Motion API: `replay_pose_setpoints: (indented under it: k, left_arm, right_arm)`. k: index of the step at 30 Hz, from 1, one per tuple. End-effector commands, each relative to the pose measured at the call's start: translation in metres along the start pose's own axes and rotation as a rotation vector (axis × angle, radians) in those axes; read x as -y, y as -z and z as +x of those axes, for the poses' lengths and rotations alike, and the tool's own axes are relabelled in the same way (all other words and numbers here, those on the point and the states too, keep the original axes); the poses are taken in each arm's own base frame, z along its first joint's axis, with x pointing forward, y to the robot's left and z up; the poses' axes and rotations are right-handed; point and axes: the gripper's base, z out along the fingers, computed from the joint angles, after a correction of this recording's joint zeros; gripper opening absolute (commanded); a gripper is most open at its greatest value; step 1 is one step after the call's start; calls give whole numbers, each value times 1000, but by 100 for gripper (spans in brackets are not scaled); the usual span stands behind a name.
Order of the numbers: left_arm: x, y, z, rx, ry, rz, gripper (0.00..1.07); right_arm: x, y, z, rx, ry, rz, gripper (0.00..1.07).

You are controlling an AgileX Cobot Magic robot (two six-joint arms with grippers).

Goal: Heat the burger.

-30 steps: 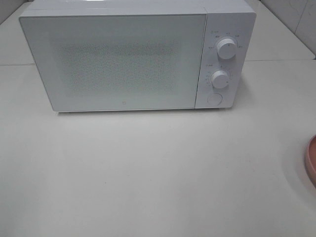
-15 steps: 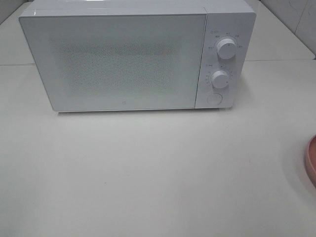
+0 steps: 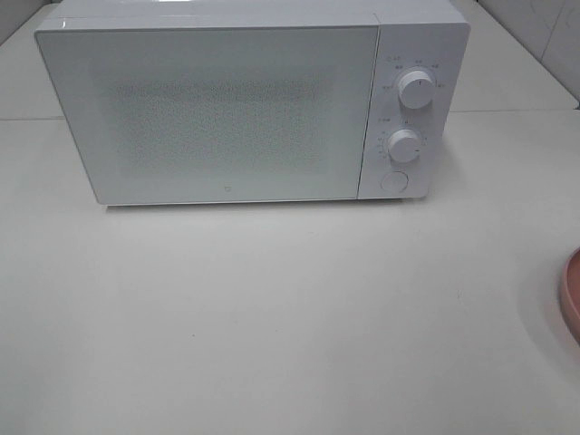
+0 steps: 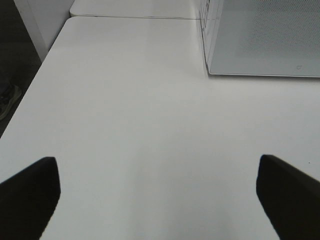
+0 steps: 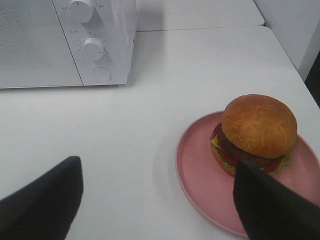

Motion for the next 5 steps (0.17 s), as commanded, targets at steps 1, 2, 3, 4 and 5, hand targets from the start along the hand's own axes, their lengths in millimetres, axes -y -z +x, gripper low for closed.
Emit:
replay_pose_setpoints:
  k: [1, 2, 3, 4, 5]
  left_arm:
    - [1, 3, 1, 36, 3, 2, 100]
    - [1, 3, 1, 36, 3, 2, 100]
    - [1, 3, 1, 36, 3, 2, 100]
    - [1, 3, 1, 36, 3, 2, 100]
    - [1, 3, 1, 36, 3, 2, 100]
  right_arm:
    - [0, 4, 2, 38, 1, 4, 74]
    - [0, 4, 2, 38, 1, 4, 74]
    - [0, 4, 2, 38, 1, 4, 74]
    - [0, 4, 2, 38, 1, 4, 74]
    - [0, 4, 2, 38, 1, 4, 74]
